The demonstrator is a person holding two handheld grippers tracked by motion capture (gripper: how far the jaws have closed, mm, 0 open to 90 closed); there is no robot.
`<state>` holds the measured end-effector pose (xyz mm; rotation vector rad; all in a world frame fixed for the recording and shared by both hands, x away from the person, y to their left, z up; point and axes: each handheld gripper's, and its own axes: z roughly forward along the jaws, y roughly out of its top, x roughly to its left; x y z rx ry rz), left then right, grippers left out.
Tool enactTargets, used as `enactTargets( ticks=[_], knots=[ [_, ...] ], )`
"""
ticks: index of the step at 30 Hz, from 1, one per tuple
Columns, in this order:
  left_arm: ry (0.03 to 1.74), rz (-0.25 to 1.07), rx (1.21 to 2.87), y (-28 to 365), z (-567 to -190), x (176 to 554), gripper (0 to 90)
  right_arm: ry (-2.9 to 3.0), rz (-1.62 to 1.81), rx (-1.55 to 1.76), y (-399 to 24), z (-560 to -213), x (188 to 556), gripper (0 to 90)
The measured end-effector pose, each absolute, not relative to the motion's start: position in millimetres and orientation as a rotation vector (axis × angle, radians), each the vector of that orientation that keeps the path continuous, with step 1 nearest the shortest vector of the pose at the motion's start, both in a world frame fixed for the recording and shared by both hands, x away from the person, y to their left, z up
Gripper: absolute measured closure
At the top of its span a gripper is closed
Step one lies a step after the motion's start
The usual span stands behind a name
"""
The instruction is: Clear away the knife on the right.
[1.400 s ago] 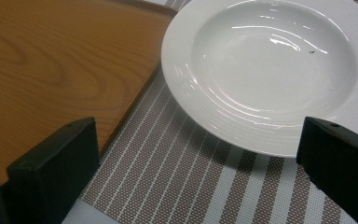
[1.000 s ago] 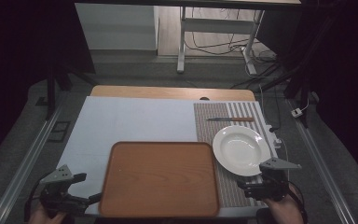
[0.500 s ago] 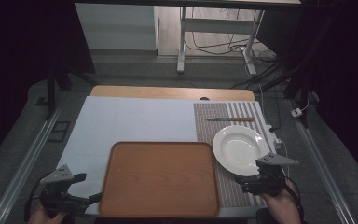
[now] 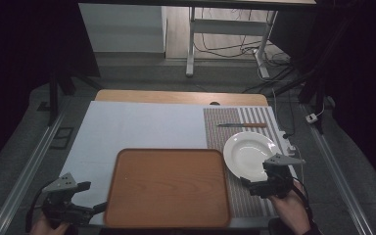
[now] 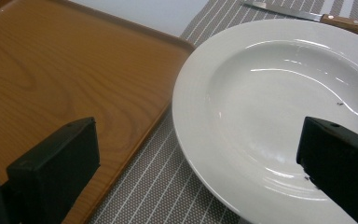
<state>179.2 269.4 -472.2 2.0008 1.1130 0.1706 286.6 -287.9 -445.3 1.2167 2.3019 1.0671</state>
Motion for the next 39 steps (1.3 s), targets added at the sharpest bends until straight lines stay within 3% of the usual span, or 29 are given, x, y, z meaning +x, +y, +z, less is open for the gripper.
enactTargets(
  ticks=[39],
  knots=[
    [1.12,0.17,2.001,269,-472,180,2.0,2.272,0.929,1.287,-288,-452,381,0.1]
  ],
)
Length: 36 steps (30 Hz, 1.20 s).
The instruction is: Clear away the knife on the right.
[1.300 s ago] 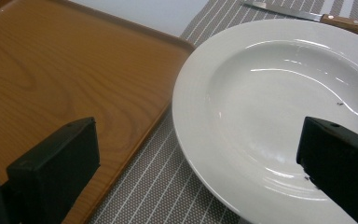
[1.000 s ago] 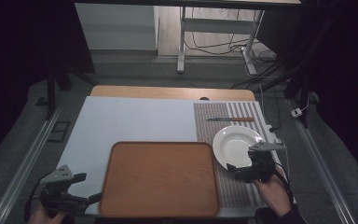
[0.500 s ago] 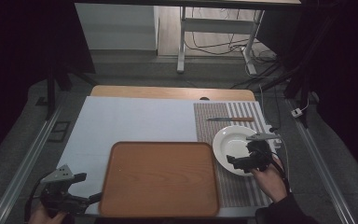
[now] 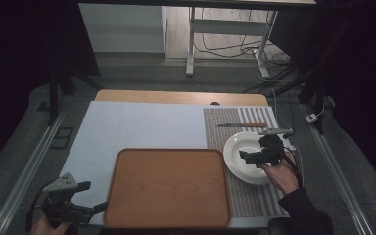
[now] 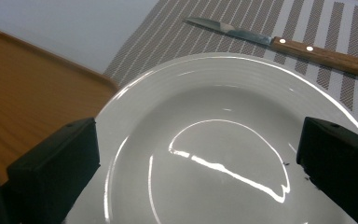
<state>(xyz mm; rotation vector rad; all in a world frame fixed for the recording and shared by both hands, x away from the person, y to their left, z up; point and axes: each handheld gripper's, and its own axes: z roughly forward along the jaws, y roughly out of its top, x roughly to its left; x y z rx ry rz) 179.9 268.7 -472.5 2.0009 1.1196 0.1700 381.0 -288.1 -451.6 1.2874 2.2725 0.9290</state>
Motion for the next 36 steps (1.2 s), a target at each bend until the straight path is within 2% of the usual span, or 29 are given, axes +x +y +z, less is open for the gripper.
enactTargets(
  ticks=[30,36],
  knots=[
    [1.119,0.165,2.0,269,-473,180,2.1,2.244,0.771,1.359,-295,-468,464,0.2],
    [1.119,0.163,2.0,269,-473,180,2.0,2.236,0.755,1.366,-294,-465,481,4.3]
  ],
)
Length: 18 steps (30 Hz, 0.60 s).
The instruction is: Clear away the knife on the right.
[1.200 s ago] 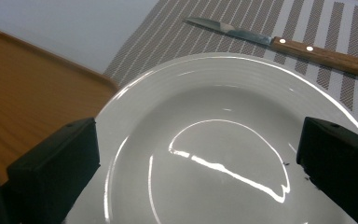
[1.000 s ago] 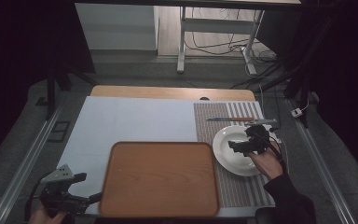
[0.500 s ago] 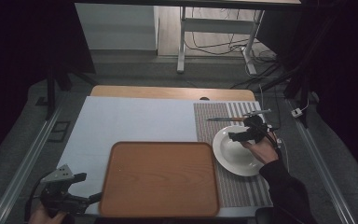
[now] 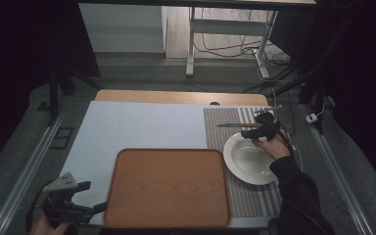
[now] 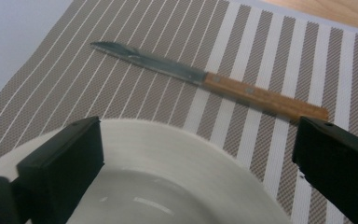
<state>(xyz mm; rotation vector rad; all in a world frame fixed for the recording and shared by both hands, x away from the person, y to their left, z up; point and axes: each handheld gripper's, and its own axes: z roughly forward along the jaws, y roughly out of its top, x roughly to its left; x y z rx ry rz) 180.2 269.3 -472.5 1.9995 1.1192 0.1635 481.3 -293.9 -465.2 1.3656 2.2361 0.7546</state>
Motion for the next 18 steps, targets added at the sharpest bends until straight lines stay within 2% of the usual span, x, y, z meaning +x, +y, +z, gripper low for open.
enactTargets(
  ticks=[6,11,16,17,18],
  knots=[
    [1.12,0.163,1.998,270,-473,180,2.0,2.221,0.758,1.384,-296,-463,494,12.1],
    [1.12,0.164,1.999,269,-473,180,2.1,2.232,0.716,1.376,-300,-464,508,28.5],
    [1.123,0.162,1.998,270,-473,180,2.1,2.263,0.662,1.399,-308,-466,520,50.5],
    [1.124,0.162,1.997,270,-473,180,2.1,2.263,0.662,1.399,-308,-466,520,50.5],
    [1.125,0.161,1.996,270,-473,180,2.1,2.28,0.632,1.391,-311,-467,525,60.5]
  ],
)
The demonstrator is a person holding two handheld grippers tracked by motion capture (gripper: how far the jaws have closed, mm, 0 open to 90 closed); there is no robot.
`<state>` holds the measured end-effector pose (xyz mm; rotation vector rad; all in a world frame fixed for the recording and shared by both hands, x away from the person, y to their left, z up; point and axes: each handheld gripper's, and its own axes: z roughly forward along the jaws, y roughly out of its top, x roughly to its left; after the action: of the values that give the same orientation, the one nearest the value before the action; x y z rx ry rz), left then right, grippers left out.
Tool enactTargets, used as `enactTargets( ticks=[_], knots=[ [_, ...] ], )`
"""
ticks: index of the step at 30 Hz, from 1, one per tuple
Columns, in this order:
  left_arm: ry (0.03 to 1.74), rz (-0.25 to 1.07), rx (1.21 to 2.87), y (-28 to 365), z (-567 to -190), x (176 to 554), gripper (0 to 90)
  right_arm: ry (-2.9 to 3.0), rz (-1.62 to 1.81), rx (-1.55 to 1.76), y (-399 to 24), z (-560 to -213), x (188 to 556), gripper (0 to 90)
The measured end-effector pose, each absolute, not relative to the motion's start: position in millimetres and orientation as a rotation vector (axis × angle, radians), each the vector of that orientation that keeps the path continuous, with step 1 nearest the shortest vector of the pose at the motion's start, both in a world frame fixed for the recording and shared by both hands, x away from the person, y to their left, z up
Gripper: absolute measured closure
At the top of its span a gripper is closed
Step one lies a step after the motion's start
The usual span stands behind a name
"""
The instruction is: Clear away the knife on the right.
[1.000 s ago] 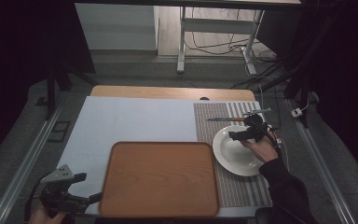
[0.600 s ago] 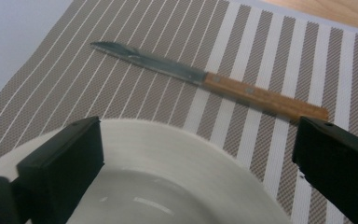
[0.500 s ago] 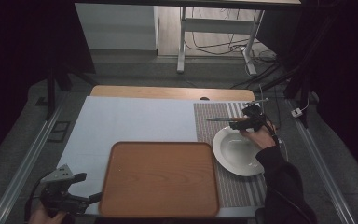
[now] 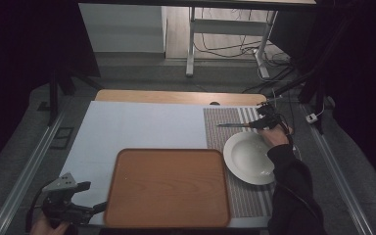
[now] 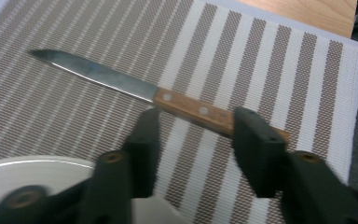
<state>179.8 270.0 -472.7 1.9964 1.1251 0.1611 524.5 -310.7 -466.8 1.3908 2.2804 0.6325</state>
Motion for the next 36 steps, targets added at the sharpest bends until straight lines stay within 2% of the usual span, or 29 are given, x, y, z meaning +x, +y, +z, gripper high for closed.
enactTargets(
  ticks=[3,4,5,6,22,36],
  knots=[
    [1.127,0.16,1.996,270,-473,180,2.1,2.298,0.625,1.395,-315,-468,531,76.3],
    [1.127,0.16,1.996,270,-473,180,2.1,2.298,0.625,1.395,-315,-468,531,76.3],
    [1.126,0.16,1.995,270,-473,180,2.1,2.302,0.632,1.424,-318,-468,536,86.7],
    [1.127,0.16,1.995,270,-473,180,2.0,2.297,0.639,1.43,-319,-468,538,90.0],
    [1.134,0.159,1.992,271,-473,179,2.1,2.228,0.536,1.47,-326,-492,569,90.0],
    [1.124,0.163,1.995,270,-473,179,2.2,2.391,0.494,1.449,-345,-489,542,90.0]
  ],
)
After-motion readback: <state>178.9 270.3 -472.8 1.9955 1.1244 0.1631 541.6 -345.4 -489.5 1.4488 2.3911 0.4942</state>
